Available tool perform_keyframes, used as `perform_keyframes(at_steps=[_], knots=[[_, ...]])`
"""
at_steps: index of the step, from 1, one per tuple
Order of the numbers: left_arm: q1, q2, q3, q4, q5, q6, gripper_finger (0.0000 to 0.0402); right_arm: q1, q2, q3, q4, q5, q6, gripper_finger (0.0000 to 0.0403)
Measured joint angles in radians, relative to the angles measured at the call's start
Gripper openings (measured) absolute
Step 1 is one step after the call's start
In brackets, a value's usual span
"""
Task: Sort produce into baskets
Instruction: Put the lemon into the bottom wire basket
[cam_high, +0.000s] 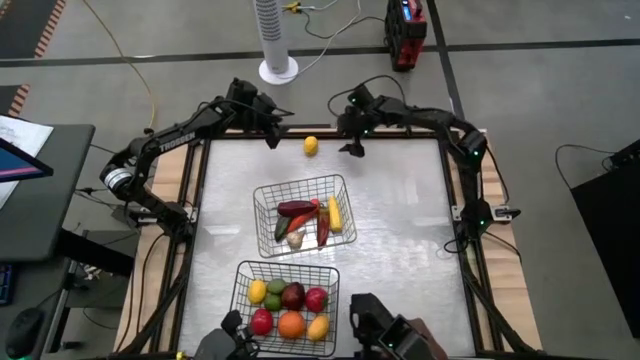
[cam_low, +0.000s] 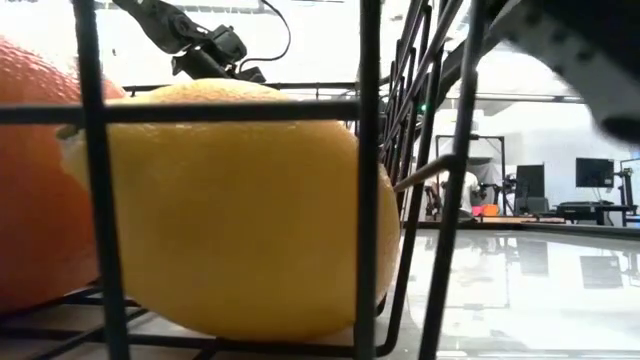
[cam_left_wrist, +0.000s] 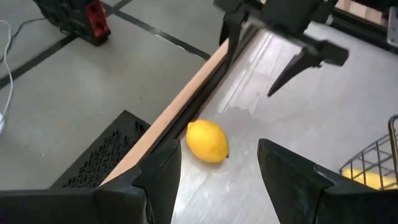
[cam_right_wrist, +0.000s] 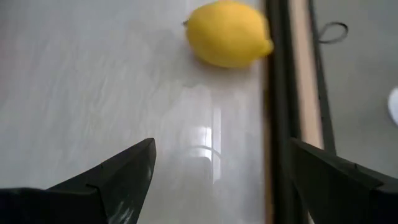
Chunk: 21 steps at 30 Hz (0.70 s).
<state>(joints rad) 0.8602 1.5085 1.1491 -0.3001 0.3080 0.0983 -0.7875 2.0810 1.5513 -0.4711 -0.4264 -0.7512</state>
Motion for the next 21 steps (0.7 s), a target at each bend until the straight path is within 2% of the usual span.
perform_keyframes(at_steps=[7, 16, 21], knots=[[-0.004, 0.152, 0.134, -0.101, 0.007, -0.083, 0.02, -0.022, -0.105, 0.0, -0.027, 0.008, 0.147, 0.038], [-0.051, 0.393, 0.494, -0.425, -0.002, -0.12, 0.02, -0.018, -0.246, -0.059, -0.03, 0.001, 0.233, 0.038], [-0.056, 0.507, 0.653, -0.545, 0.0, -0.149, 0.02, -0.018, -0.298, -0.128, 0.056, -0.032, 0.261, 0.038]])
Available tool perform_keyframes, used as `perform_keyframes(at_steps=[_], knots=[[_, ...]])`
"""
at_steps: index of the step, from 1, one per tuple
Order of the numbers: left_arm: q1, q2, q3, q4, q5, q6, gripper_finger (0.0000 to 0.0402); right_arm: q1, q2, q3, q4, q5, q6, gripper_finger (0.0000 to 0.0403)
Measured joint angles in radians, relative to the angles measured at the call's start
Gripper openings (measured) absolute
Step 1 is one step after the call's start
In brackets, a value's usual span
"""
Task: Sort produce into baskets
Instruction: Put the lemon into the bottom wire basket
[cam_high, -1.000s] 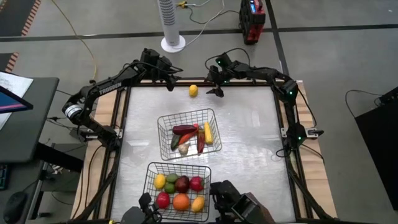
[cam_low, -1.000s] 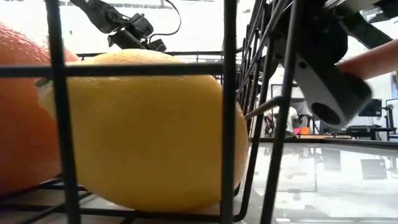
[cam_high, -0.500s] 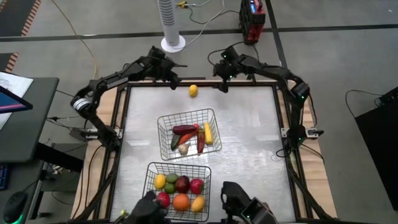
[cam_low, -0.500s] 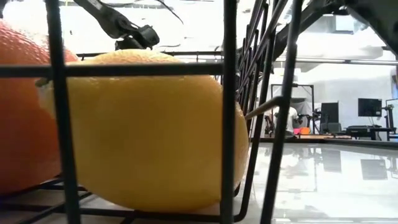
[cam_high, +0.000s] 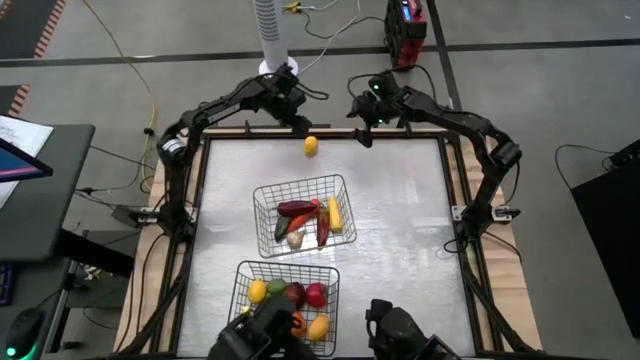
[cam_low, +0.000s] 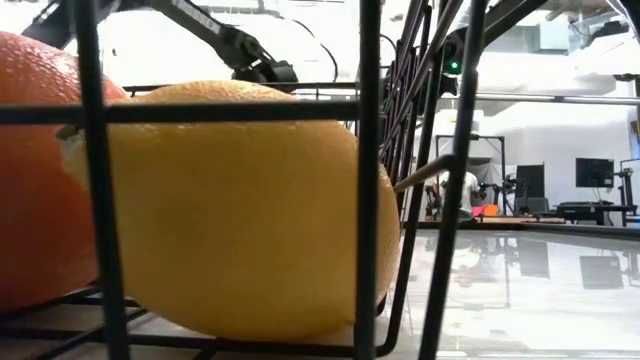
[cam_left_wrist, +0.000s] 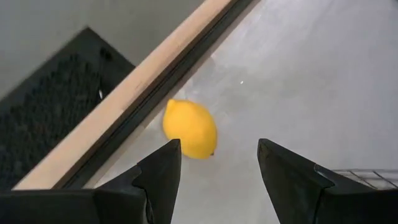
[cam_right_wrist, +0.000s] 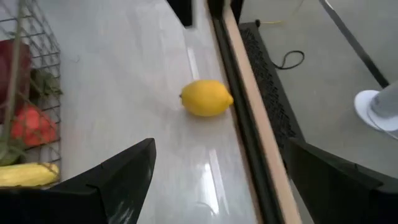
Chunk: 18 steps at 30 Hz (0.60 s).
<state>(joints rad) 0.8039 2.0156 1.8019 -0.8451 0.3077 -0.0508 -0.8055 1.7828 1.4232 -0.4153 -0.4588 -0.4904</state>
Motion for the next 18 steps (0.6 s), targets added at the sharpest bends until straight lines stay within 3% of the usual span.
perform_keyframes(at_steps=[9, 18], knots=[[-0.024, 0.163, 0.108, -0.066, 0.002, -0.027, 0.02, -0.003, 0.002, -0.066, 0.05, -0.034, 0.001, 0.038], [-0.025, 0.181, 0.119, -0.12, 0.012, -0.066, 0.02, 0.01, 0.002, -0.066, 0.075, -0.037, 0.021, 0.038]])
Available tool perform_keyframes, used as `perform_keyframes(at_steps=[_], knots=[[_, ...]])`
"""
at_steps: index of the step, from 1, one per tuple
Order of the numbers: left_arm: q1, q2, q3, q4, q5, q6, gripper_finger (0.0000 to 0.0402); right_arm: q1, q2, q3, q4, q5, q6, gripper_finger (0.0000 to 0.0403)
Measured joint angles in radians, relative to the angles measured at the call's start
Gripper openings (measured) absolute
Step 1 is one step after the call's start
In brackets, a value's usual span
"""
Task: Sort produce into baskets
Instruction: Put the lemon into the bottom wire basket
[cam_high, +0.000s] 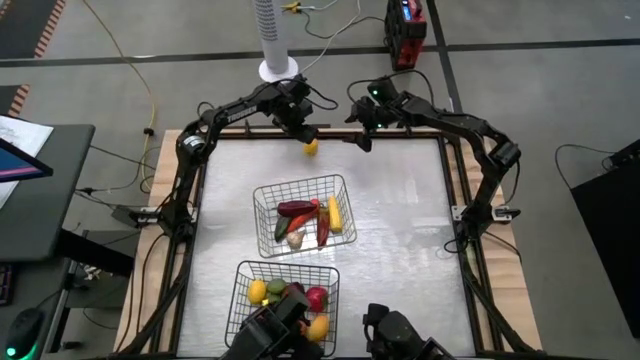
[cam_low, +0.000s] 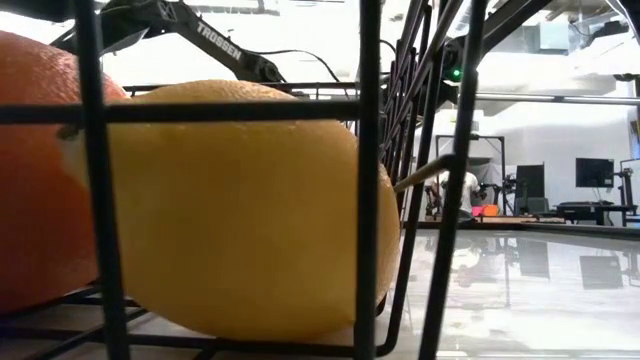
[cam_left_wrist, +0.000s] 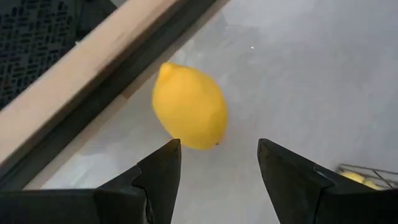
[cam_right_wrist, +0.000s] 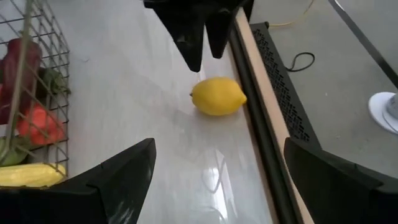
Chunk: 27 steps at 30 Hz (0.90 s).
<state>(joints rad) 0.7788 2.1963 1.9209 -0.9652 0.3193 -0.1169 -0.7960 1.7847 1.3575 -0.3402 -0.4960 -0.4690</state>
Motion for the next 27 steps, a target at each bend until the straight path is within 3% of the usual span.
perform_keyframes(at_steps=[5, 10, 15, 21, 27], knots=[[-0.007, 0.0, 0.025, -0.002, -0.006, 0.056, 0.02, 0.016, 0.0, 0.0, -0.001, -0.004, 0.0, 0.038], [-0.046, -0.021, 0.095, 0.048, -0.12, 0.192, 0.02, 0.019, 0.0, 0.0, -0.021, -0.003, 0.001, 0.038], [-0.088, -0.053, 0.089, 0.102, -0.19, 0.346, 0.02, 0.015, 0.0, 0.0, -0.045, -0.003, 0.006, 0.038], [-0.101, -0.113, 0.089, 0.133, -0.161, 0.423, 0.02, -0.002, 0.0, -0.04, -0.007, -0.003, 0.013, 0.038], [-0.108, -0.139, 0.089, 0.159, -0.068, 0.441, 0.02, -0.055, 0.002, -0.084, 0.029, -0.003, 0.053, 0.038]])
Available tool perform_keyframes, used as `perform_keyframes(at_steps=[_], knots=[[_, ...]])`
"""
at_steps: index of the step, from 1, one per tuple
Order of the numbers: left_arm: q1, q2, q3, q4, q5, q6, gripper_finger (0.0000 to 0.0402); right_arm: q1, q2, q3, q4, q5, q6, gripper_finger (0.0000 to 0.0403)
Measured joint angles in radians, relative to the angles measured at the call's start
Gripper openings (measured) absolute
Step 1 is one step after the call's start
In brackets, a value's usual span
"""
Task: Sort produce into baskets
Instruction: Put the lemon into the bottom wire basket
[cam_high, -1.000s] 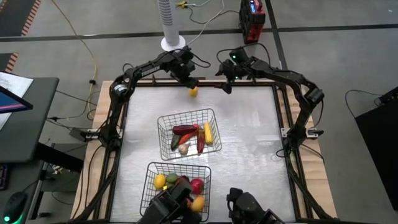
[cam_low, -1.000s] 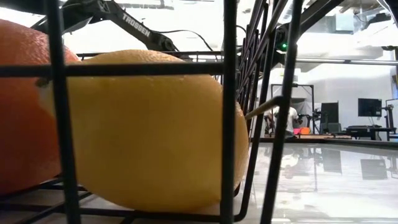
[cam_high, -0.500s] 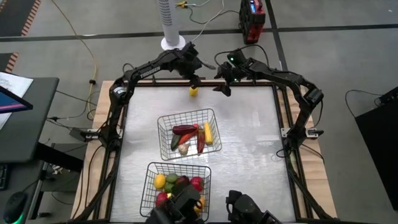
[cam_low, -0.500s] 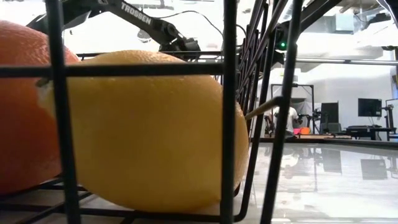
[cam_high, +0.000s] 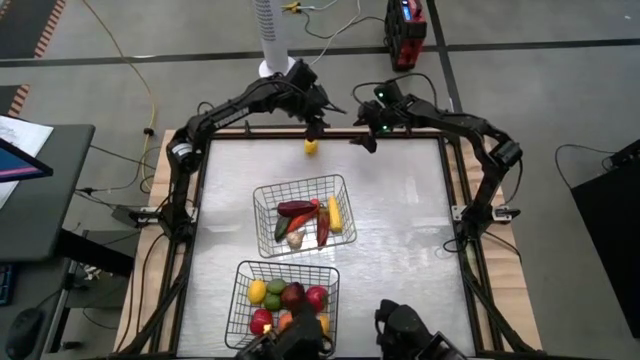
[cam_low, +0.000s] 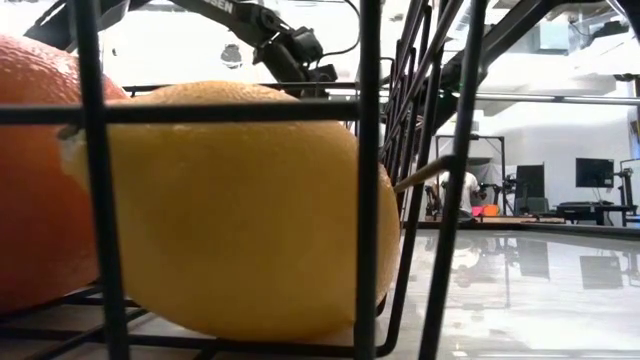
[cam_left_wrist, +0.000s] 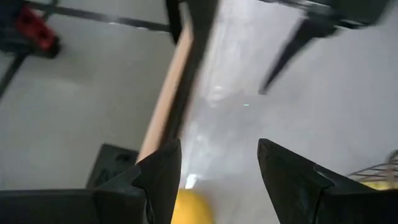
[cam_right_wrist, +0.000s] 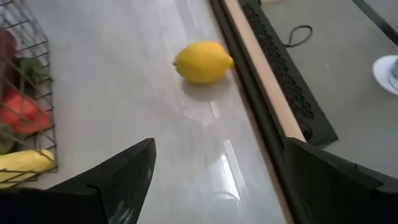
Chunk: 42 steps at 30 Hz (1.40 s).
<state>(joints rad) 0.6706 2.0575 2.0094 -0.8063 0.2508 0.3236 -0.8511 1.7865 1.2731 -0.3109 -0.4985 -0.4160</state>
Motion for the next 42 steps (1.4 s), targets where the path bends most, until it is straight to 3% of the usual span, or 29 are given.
perform_keyframes(at_steps=[3, 10, 16, 25, 32, 42], knots=[[-0.021, -0.001, -0.044, 0.067, 0.037, 0.002, 0.02, -0.012, 0.0, -0.002, -0.002, 0.0, 0.022, 0.038], [-0.09, -0.086, -0.307, 0.342, 0.005, 0.024, 0.02, 0.007, 0.0, -0.003, -0.001, -0.001, 0.027, 0.038], [-0.076, -0.303, -0.548, 0.567, -0.01, 0.022, 0.02, 0.014, 0.0, -0.003, 0.04, 0.0, 0.055, 0.038], [-0.054, -0.652, -0.923, 0.649, -0.075, -0.079, 0.02, 0.031, 0.0, -0.003, 0.132, 0.004, 0.166, 0.038], [-0.021, -0.84, -1.167, 0.875, -0.11, -0.102, 0.02, 0.041, 0.0, 0.01, 0.131, 0.004, 0.184, 0.038], [0.181, -0.878, -1.259, 0.908, -0.016, -0.152, 0.02, 0.049, 0.0, 0.03, 0.105, 0.003, 0.213, 0.038]])
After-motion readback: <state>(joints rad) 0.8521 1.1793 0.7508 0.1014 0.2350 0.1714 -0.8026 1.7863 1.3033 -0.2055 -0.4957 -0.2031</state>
